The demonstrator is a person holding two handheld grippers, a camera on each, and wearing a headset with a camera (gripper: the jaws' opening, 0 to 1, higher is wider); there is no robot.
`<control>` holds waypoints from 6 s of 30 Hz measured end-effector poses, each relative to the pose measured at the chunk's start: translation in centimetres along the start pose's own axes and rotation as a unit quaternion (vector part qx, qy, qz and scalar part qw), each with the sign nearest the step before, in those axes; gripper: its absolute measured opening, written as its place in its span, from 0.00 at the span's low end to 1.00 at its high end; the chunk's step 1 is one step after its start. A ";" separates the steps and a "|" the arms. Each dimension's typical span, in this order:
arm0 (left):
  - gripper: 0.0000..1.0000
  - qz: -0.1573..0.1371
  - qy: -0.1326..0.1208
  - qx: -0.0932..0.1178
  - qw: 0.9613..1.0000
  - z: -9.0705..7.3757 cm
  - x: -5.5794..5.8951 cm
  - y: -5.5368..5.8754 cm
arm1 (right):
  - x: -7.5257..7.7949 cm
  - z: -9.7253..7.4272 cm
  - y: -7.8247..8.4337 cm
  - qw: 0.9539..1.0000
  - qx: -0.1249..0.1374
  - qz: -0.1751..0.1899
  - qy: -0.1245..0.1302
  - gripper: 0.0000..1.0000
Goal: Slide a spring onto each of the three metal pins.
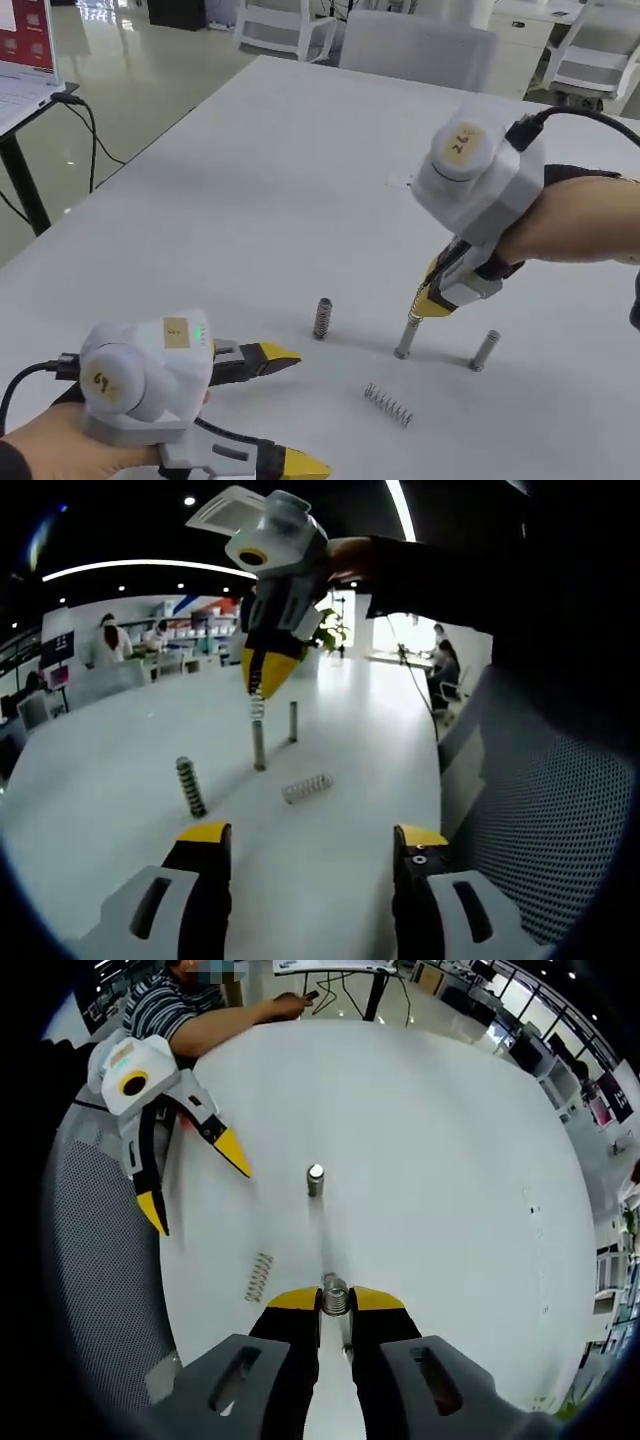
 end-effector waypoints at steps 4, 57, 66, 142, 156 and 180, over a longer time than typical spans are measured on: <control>0.59 0.000 -0.001 -0.001 1.000 0.0 0.0 0.0 | 0.1 0.2 0.1 1.000 -0.003 0.001 -0.002 0.08; 0.55 0.006 -0.010 -0.012 1.000 -0.3 0.0 0.0 | 1.7 6.5 1.0 0.999 -0.010 0.041 -0.014 0.08; 0.55 0.007 -0.009 -0.014 1.000 -0.3 0.0 0.0 | 1.5 6.7 1.0 0.999 -0.018 0.032 -0.017 0.11; 0.51 0.032 0.016 -0.028 0.999 1.0 0.3 -1.0 | -7.8 6.5 2.6 0.996 0.031 0.072 -0.038 0.16; 0.50 0.032 0.017 -0.029 0.999 1.0 0.3 -0.9 | -7.7 7.0 2.8 0.997 0.016 0.066 -0.023 0.12; 0.48 0.034 0.018 -0.032 0.999 1.0 0.4 -0.9 | -8.1 7.1 2.1 0.998 -0.013 0.064 -0.011 0.08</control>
Point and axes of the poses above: the centre of the closed fingertips' face, and the gripper's own axes: z roughly forward along the fingers, x roughly to its right, y roughly out of its underside, the point moved 9 cm from there along -z, roughly backward along the fingers, and after that the axes turned 13 degrees about -z, right-handed, at the moved point
